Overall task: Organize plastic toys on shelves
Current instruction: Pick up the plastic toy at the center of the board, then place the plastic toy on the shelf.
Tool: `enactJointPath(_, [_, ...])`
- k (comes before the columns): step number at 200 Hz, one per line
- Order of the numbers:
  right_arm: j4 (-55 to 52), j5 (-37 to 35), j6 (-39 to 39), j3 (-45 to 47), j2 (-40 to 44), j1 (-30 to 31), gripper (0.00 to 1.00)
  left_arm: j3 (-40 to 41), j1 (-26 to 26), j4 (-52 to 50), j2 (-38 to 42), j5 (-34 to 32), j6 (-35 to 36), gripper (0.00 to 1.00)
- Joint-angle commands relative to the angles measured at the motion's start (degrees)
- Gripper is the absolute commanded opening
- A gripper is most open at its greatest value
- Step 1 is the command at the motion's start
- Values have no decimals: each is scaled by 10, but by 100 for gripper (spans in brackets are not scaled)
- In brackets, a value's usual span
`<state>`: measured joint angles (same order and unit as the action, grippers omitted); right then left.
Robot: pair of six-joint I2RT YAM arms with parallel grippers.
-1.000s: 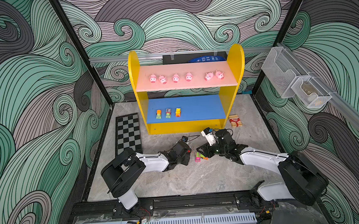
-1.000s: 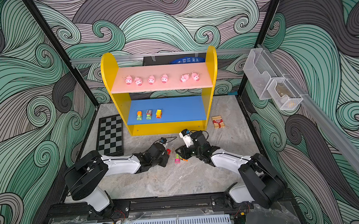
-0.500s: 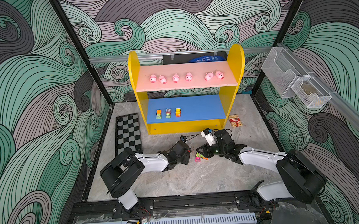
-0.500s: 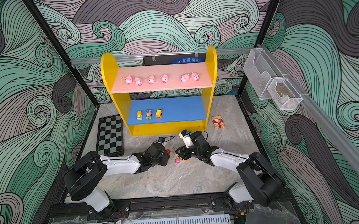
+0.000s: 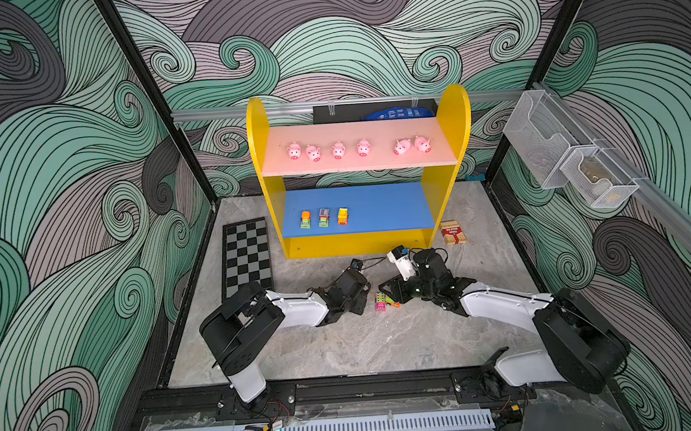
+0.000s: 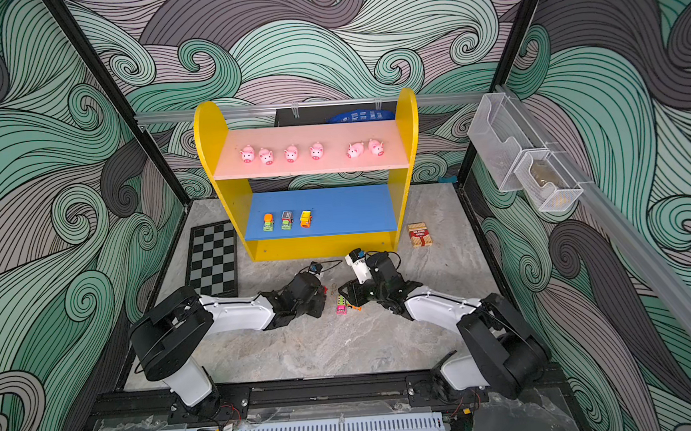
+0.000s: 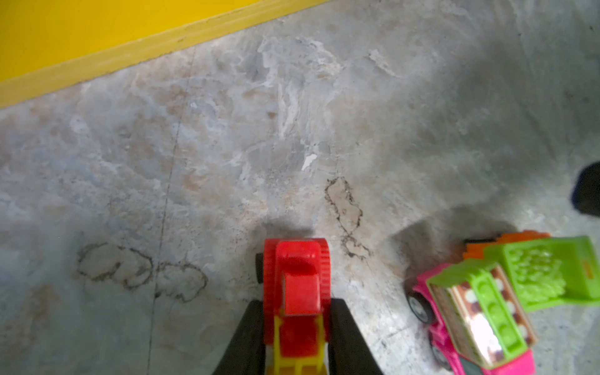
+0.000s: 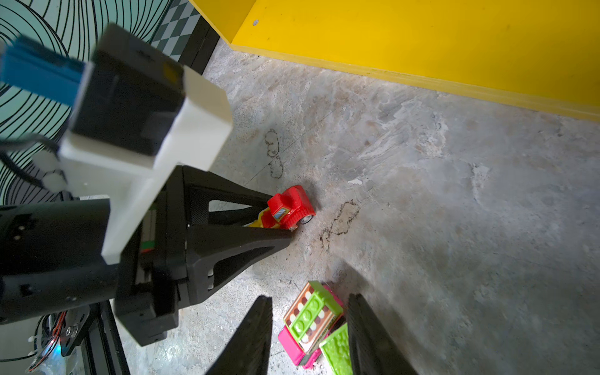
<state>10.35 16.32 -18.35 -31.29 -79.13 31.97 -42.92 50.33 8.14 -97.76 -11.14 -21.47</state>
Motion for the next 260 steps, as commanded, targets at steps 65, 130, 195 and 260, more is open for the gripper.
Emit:
enactJointPath(65, [26, -27, -31, 60, 76, -60, 41, -58, -1, -89, 120, 23, 30, 22])
enactJointPath(130, [65, -23, -40, 92, 100, -83, 41, -183, -6, -127, 131, -71, 12, 23])
enactJointPath(195, [66, -3, -34, 88, 93, -84, 41, -312, -45, -150, 29, -60, -3, 22])
enactJointPath(260, [66, 10, -25, 85, 88, -85, 41, -414, -88, -170, -70, -51, -2, 23])
